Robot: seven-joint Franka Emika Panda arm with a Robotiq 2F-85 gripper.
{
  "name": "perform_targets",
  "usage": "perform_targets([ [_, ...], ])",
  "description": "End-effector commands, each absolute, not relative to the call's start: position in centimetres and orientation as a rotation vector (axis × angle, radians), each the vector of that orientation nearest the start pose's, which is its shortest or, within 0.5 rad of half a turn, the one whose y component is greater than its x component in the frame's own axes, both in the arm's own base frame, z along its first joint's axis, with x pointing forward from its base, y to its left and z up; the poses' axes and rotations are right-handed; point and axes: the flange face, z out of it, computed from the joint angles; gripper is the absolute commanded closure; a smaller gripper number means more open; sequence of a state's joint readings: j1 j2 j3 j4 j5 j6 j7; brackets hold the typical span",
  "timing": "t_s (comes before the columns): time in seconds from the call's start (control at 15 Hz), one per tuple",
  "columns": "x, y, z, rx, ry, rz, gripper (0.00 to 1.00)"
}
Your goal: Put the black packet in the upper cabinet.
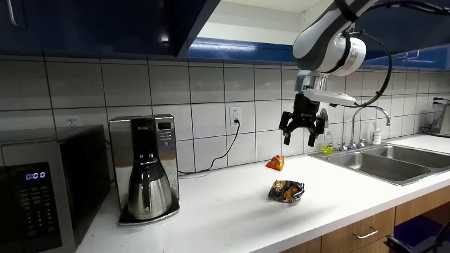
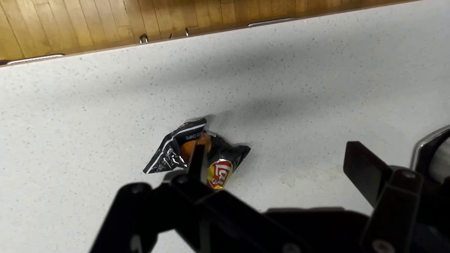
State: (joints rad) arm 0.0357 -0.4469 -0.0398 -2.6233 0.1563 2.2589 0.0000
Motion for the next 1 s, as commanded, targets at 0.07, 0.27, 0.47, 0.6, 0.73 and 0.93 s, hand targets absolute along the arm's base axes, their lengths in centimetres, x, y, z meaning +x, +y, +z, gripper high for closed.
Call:
perform_targets([
  [0.07,41.9,-1.9,37.2,-3.007,0.098,-0.117,0.0],
  [0.27,43.1,-2.9,35.1,-3.003,0.049,-0.114,0.0],
  [0.47,44.7,-3.7,33.0,-3.004,-0.013,-0.106,0.0],
  [0.6,46.0,-4.0,31.8,-3.007,-0.059,-0.098,0.0],
  [0.73,47.5,-4.2,30.6,-3.002,-0.113,-0.08,0.0],
  [0.93,49.7,-4.2,29.0,-2.995,-0.199,-0.05,0.0],
])
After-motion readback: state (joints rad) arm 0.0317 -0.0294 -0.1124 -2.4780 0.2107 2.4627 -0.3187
